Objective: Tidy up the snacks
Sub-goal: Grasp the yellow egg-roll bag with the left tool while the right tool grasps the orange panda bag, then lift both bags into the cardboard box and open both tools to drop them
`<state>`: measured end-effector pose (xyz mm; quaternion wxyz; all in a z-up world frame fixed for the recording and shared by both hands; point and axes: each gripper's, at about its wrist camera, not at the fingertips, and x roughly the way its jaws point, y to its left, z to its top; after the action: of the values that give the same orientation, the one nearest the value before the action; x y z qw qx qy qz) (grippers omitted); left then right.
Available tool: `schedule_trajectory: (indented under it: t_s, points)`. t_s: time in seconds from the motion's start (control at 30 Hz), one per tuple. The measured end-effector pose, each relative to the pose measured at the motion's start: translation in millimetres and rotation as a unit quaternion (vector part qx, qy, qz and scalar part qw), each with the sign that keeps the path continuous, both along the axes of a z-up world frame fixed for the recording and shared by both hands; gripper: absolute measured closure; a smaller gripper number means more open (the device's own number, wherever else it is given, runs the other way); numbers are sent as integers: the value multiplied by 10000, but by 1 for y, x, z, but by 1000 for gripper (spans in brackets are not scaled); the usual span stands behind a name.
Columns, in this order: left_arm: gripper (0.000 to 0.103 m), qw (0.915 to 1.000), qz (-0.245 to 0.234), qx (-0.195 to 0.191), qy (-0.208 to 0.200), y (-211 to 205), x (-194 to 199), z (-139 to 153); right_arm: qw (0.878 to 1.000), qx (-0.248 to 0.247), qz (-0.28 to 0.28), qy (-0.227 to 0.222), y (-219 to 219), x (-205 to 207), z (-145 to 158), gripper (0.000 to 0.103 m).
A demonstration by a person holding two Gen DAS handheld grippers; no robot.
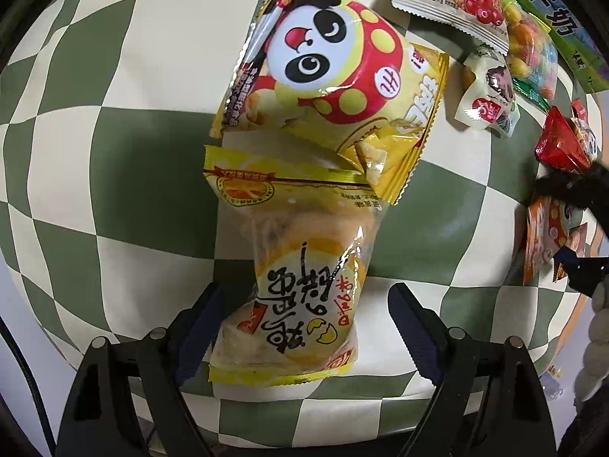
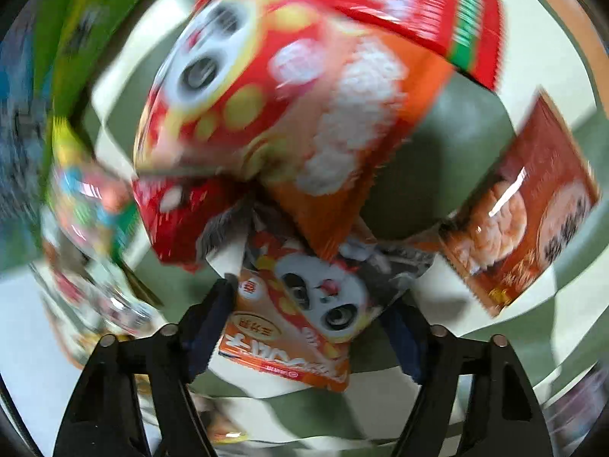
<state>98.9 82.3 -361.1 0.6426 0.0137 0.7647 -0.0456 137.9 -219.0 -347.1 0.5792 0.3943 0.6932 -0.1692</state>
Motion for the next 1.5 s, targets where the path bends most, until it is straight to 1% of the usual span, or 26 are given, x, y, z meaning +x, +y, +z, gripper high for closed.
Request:
schedule_trajectory:
  t_s: [0.07, 0.13, 0.2, 0.23, 0.3, 0.33, 0.4, 0.43, 0.47, 0.53, 0.57, 0.6, 0.7, 0.73, 0.8, 0.83, 0.9, 0.93, 0.97, 1.1, 1.17, 1.23, 1.33, 1.37, 1.43, 1.5]
  points:
    - [16, 10000, 33, -31, -6, 3, -2, -3, 9953, -281, 926, -26, 16, 8, 3, 36]
    - [16, 10000, 51, -61, -20, 4, -3, -5, 9821, -471, 1821, -109, 36, 15, 9, 39]
    - [16, 10000, 47, -76, -19, 5, -6, -6, 9631, -629, 2609, -196, 55, 16, 15, 41]
    - [16, 10000, 37, -81, -16, 6, -7, -6, 9489, -675, 3077, -184, 66, 13, 17, 41]
    - [16, 10000, -6, -77, -19, 5, -11, -9, 9303, -697, 3595, -185, 81, 8, 18, 41]
    - [16, 10000, -20, -64, -31, 5, -14, -8, 9250, -664, 3738, -170, 86, 4, 18, 40]
    - [16, 10000, -69, -16, -65, 3, -18, -11, 9256, -637, 3724, -221, 92, -2, 19, 38]
    - [16, 9999, -70, -4, -82, 3, -20, -9, 9279, -628, 3664, -267, 91, -1, 20, 38]
    - [17, 9999, -75, 0, -143, 2, -22, -9, 9336, -607, 3516, -321, 89, -1, 22, 38]
    - [25, 9996, -102, 59, -257, 0, -24, -6, 9471, -476, 3146, -423, 75, -8, 26, 38]
    - [29, 9994, -130, 89, -296, -2, -25, -5, 9514, -449, 3013, -450, 80, -12, 27, 38]
    - [39, 9993, -154, 118, -331, -4, -26, -4, 9547, -446, 2905, -473, 74, -13, 28, 38]
    - [47, 9990, -189, 116, -375, -8, -29, -4, 9606, -430, 2702, -496, 68, -15, 28, 38]
    - [49, 9989, -197, 112, -405, -10, -31, -4, 9617, -426, 2659, -504, 57, -19, 29, 38]
    - [52, 9987, -231, 135, -444, -14, -33, -3, 9634, -478, 2588, -505, 60, -21, 30, 41]
    - [57, 9986, -226, 126, -465, -16, -34, -2, 9638, -511, 2566, -512, 63, -24, 19, 41]
    - [60, 9983, -189, 81, -554, -19, -37, 5, 9647, -554, 2513, -570, 64, -29, 6, 44]
    - [62, 9982, -182, 57, -575, -22, -37, 7, 9642, -581, 2516, -602, 62, -31, 8, 44]
    - [63, 9980, -175, 25, -603, -23, -39, 11, 9637, -594, 2529, -613, 69, -31, -3, 45]
    - [63, 9977, -216, -124, -633, -29, -44, 23, 9630, -508, 2557, -675, 68, -43, 7, 47]
    - [62, 9979, -251, -240, -544, -30, -45, 23, 9614, -435, 2637, -659, 67, -47, 9, 47]
    - [51, 9990, -165, -298, -305, -29, -42, 11, 9612, -277, 2688, -565, 68, -53, 4, 46]
    - [47, 9984, 213, -516, 100, -20, -34, -18, 9658, -143, 2542, -483, 60, -52, -6, 43]
    - [47, 9976, 343, -582, 159, -18, -31, -23, 9676, -120, 2480, -460, 57, -52, -8, 42]
    - [47, 9968, 519, -595, 156, -18, -28, -28, 9684, -115, 2453, -442, 55, -50, -11, 40]
    - [48, 9973, 505, -525, 46, -21, -29, -24, 9667, -208, 2519, -394, 57, -47, -13, 40]
